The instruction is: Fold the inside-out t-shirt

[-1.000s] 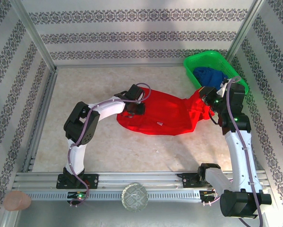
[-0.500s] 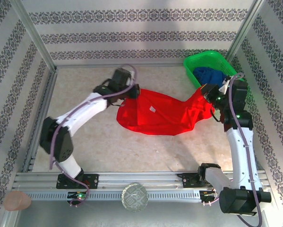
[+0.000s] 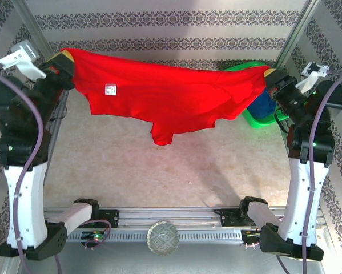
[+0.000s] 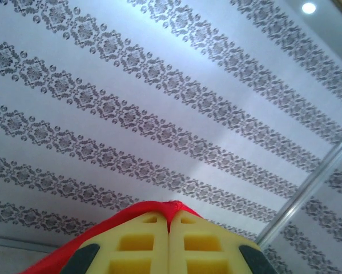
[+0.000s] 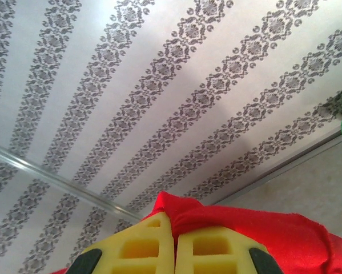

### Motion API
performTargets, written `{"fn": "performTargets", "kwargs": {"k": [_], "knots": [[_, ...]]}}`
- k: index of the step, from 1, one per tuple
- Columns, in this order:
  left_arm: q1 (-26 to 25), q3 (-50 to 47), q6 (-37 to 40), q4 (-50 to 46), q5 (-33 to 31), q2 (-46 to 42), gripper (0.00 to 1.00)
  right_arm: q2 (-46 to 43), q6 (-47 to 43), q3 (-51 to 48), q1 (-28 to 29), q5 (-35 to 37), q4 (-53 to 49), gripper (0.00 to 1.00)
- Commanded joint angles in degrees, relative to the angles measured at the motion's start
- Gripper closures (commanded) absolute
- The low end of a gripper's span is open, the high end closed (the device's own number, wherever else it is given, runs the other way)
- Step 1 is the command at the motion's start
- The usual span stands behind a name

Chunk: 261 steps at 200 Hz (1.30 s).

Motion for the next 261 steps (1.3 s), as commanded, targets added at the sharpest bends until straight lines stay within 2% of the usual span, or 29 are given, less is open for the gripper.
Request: {"fn": "performTargets", "kwargs": {"k": [1,20,44,62,94,119,135,150,165,203,215,227,238,247,261], "knots": [[0.80,-2.11,-2.78,-4.73,2.14,-1.25,1.00,-3.31,2.91,1.03,-0.46,-2.59,-0.29,1.00],[0.80,-0.54,-3.52,-5.16,1.38,-3.61,1.00,-4.53,4.43,5.62,-0.43,-3.06,-0.61,1.00],[0.79,3.09,-2.90,-6.78,0.05,-2.07,1.00,-3.21,5.71,11.76,-0.42,-2.62,-0.33,1.00],[0.83,3.73,-2.64,-7.55,0.14,1.64,1.00,-0.88,5.80,13.19,-0.35,-2.71,0.40,1.00],[2.21,-0.92,-5.29,-2.10,2.04,9.22,1.00,3.64,5.69,9.36,0.75,-0.62,3.95,1.00],[4.89,-4.34,-11.37,5.94,6.69,17.16,1.00,10.04,2.33,9.49,5.44,3.81,5.64,1.00],[5.49,-2.54,-12.94,8.70,8.70,23.58,1.00,15.78,0.38,12.16,8.65,5.90,6.60,1.00],[6.03,3.53,-12.83,8.36,11.00,30.26,1.00,22.75,-0.94,16.99,10.99,6.01,7.67,1.00],[6.49,14.00,-12.56,4.44,12.88,36.78,1.00,29.50,-1.26,24.26,12.42,4.82,7.95,1.00],[6.63,55.43,-11.90,-12.20,13.59,51.71,1.00,42.87,-1.02,55.36,14.62,2.91,-0.33,1.00],[6.90,62.43,-12.12,-15.91,13.97,53.87,1.00,45.65,-0.79,64.05,14.81,3.01,-4.09,1.00],[7.20,60.55,-11.97,-17.26,14.72,52.19,1.00,46.18,-0.97,66.90,15.03,2.76,-6.17,1.00],[7.20,55.25,-10.10,-18.23,15.13,49.35,1.00,44.06,-2.49,63.25,15.63,2.56,-6.69,1.00],[7.16,48.81,-8.61,-17.90,15.24,45.52,1.00,40.03,-4.29,55.77,16.31,3.01,-5.86,1.00],[7.21,30.00,-7.47,-11.43,15.35,37.07,1.00,30.67,-5.53,36.59,16.98,4.58,0.15,1.00]]}}
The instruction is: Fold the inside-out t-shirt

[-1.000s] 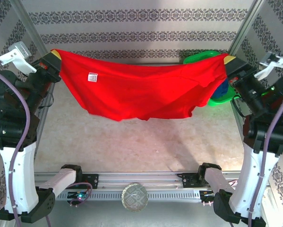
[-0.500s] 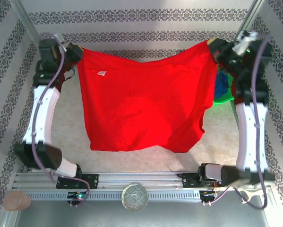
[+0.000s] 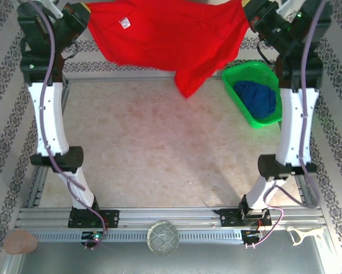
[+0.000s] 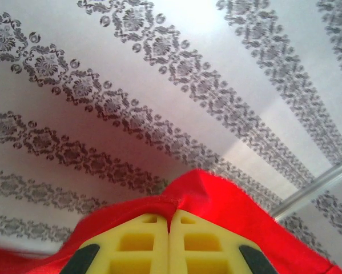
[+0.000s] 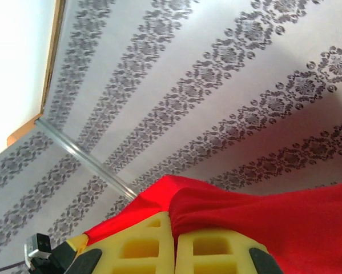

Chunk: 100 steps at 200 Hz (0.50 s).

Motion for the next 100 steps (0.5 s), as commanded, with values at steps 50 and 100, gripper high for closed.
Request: {"fn": "performTargets", "kwargs": {"k": [50,100], "knots": [[1.86,-83.63,0.33,24.32,1.66,-35.59,1.00,-39.95,-0.54,-91.85,1.43,4.35,24.49,1.00],[1.89,-118.94,-1.62,36.88,1.87,-41.00,1.00,-55.94,5.48,-130.46,1.36,8.73,29.90,1.00]]}}
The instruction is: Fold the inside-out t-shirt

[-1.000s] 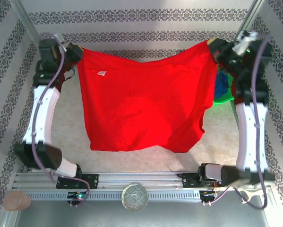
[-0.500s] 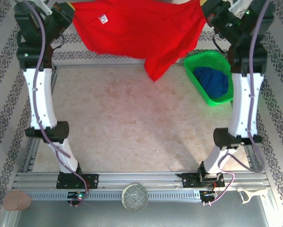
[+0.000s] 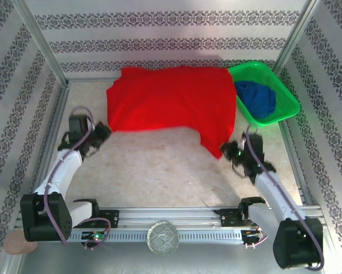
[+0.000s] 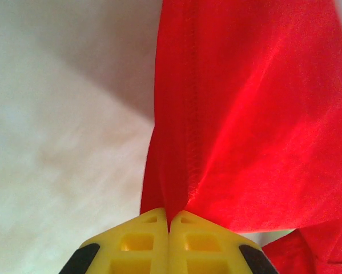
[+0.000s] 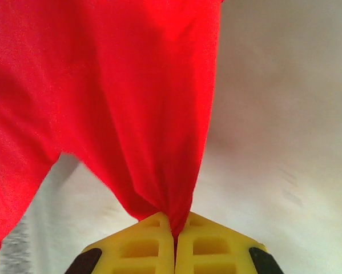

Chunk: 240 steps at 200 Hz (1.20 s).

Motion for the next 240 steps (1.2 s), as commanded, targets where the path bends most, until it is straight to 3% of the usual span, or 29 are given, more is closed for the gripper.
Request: {"fn": "performTargets", "kwargs": {"k": [1,49,61,69,76,91,125,142,168,193,240], "knots": [[0.45,-6.79,-0.57,11.53,0.96,-1.52,1.00,-7.63,3.14,-6.69,0.03,2.22,7.10,1.00],[0.36,-12.36,0.35,10.45,1.60,-5.24,1.00,-18.23,1.18,-9.19,-0.04,3.23,-5.54,1.00],[0.46,-13.01,0.58,8.10,1.55,-8.48,1.00,-20.01,1.39,-8.73,-0.06,2.78,-7.87,0.85],[0.39,-13.43,0.39,6.50,2.00,-10.95,1.00,-20.93,1.55,-8.28,-0.06,2.43,-9.51,0.69],[0.46,-13.57,0.33,4.46,2.60,-13.30,0.92,-22.17,1.68,-7.08,-0.06,2.23,-11.73,0.56],[0.37,-12.99,0.71,-1.42,3.87,-19.15,0.72,-25.86,1.66,-3.63,-0.06,2.75,-17.61,0.47],[0.49,-8.13,0.94,-15.25,3.51,-33.57,0.45,-34.45,2.67,6.93,-0.06,8.79,-31.74,0.45],[0.48,-5.91,-0.30,-14.63,3.18,-34.81,0.40,-34.26,3.10,9.68,0.02,9.74,-32.57,0.45],[0.32,-2.62,-0.43,-5.43,4.87,-22.30,0.39,-28.38,3.55,9.04,0.18,7.54,-24.85,0.45],[-2.18,5.01,3.09,3.11,4.48,-1.60,0.37,-19.34,3.92,6.88,1.69,7.79,-14.87,0.46],[-12.30,35.43,13.90,-4.32,3.34,36.39,0.34,-1.81,6.64,4.54,10.23,13.33,0.44,0.46]]}}
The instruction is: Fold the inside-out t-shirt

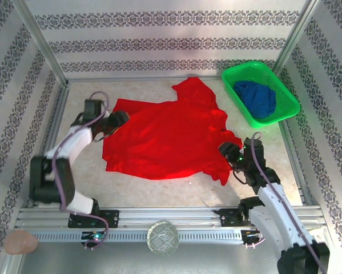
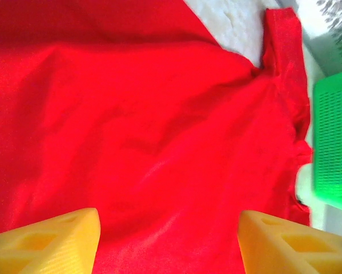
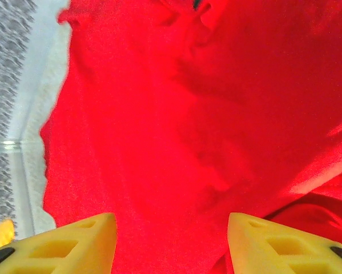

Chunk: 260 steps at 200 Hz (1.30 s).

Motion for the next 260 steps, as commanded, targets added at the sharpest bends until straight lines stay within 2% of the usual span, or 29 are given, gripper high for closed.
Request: {"fn": "performTargets", "kwargs": {"k": [1,21,41,58,77,111,142,172,203,227,244,260], "knots": [[-4.66,12.63,7.56,-3.13,0.03,12.01,0.34,5.62,2.24,-0.88,4.26,4.77,10.45,0.46],[-7.29,25.07,9.00,-7.63,0.65,24.26,0.34,11.73,4.82,-1.51,8.54,8.67,14.05,0.46],[-7.75,33.66,7.55,-10.49,0.68,33.33,0.34,16.80,9.24,-2.10,11.99,13.97,15.13,0.45],[-7.10,36.74,6.30,-11.55,-0.39,37.28,0.34,20.78,14.54,-2.39,13.35,17.08,15.08,0.43],[-4.77,34.72,3.19,-8.86,-1.10,37.57,0.34,25.80,19.53,-1.63,13.66,18.68,14.73,0.41],[2.89,22.53,-4.04,-0.72,-0.48,33.09,0.37,37.04,22.87,5.36,13.49,17.58,13.68,0.40],[9.74,11.33,-4.54,2.52,-1.72,26.04,0.37,50.99,24.16,15.09,12.33,12.20,15.14,0.40],[15.18,-0.08,-6.62,6.95,-0.60,18.11,0.37,68.02,22.24,31.63,9.08,3.22,14.41,0.41],[14.96,-7.69,-8.92,10.67,3.47,11.80,0.36,80.48,15.53,52.53,5.38,-1.79,7.60,0.43],[12.78,-9.97,-10.85,12.27,7.70,6.86,0.36,80.61,5.25,61.44,2.22,-2.60,4.56,0.46],[10.53,-10.57,-10.43,10.86,8.62,1.46,0.35,74.62,-2.09,61.60,1.45,-3.74,4.99,0.46],[9.08,-10.67,-8.47,8.52,7.46,-4.00,0.33,67.73,-8.81,59.99,3.25,-3.40,2.44,0.46]]}}
